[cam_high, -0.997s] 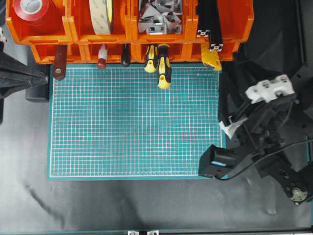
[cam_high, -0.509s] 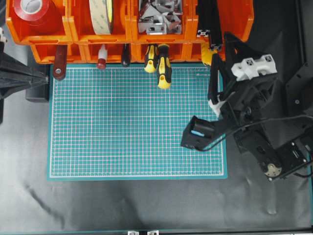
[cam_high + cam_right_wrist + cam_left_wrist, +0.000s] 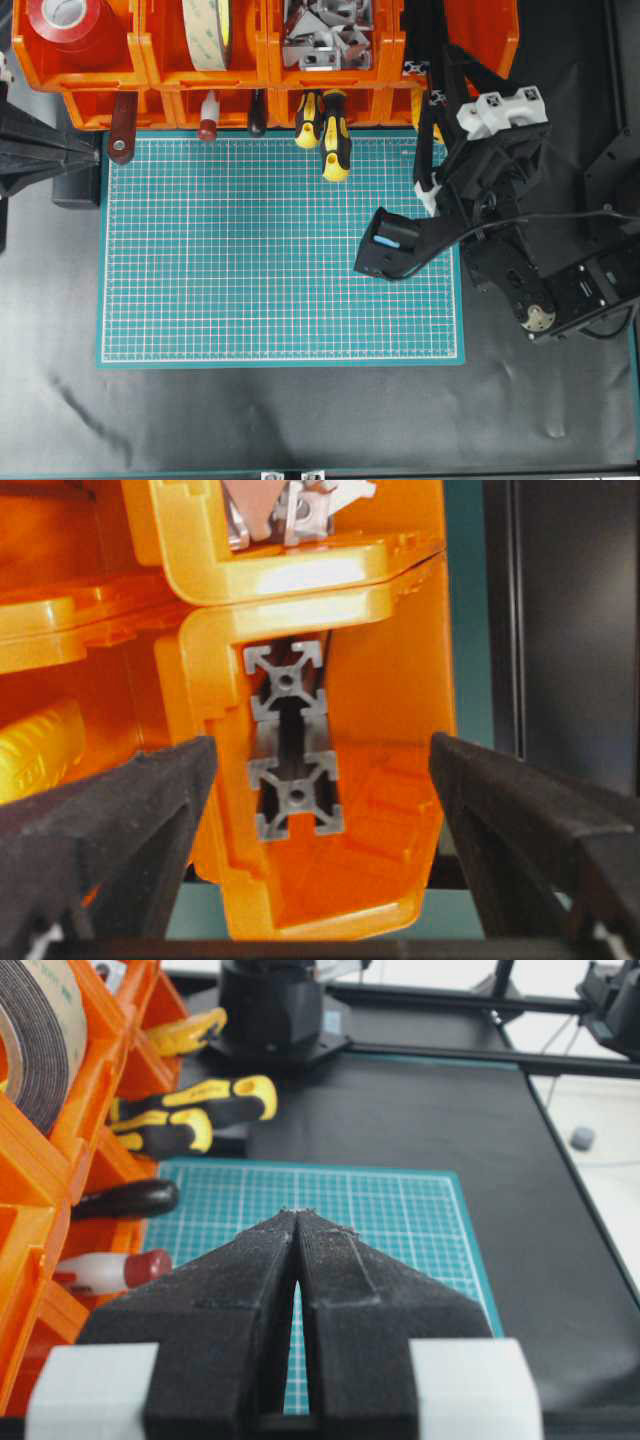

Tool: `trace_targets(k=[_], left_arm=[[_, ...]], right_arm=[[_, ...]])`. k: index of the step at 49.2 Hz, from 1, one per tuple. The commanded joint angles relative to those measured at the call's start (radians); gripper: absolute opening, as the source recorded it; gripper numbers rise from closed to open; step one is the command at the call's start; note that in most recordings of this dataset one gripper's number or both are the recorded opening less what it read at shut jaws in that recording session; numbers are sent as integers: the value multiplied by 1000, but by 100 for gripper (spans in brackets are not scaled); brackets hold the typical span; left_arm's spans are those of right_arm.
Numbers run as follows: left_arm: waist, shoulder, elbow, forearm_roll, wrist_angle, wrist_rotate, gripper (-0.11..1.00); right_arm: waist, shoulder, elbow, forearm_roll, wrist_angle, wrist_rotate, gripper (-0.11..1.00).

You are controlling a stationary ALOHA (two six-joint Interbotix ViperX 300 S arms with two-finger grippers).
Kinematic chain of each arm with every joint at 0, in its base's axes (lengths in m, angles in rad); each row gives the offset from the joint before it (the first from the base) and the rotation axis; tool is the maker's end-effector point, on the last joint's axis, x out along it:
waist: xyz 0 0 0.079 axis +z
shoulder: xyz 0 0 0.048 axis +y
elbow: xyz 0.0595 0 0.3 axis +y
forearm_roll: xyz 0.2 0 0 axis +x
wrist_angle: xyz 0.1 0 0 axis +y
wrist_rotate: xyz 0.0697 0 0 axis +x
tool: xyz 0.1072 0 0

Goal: Pick frame from container rack with right arm.
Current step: 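Close the right gripper around the top of the black extrusion, then pull the black extrusion out of the bin and swing it over the mat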

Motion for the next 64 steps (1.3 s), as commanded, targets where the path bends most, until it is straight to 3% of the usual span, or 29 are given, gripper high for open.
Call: trace_targets(k=[1,9,14,19,25,37,43,54,64], left_arm=[[8,5,-17,3,-11,-3,0],[14,2,-17,3,-11,-3,0],[17,0,-17,3,-11,-3,0],[17,-2,-17,3,-11,-5,0],[12,-2,-17,3,-12,-6,0],[12,-15,-18,3,-11,-12,0],[11,-21,-18,3,-9,-12,0],[17,-23,-17,3,-6,-12,0],[18,-34,-21,3,-9,-12,0]], right_arm=[[0,-9,-2,-9,-12,2,82],[-2,-9,6,-8,-18,3,80],[0,-6,8,-6,-18,3,72],[0,-5,6,-5,-15,3,55],[8,3,-2,-5,-11,3,25],[31,6,-23,-5,51,0,24],[64,6,-49,-6,101,-48,24],[184,32,-170,-25,236,-213,24],[325,97,-304,-57,241,-239,24]])
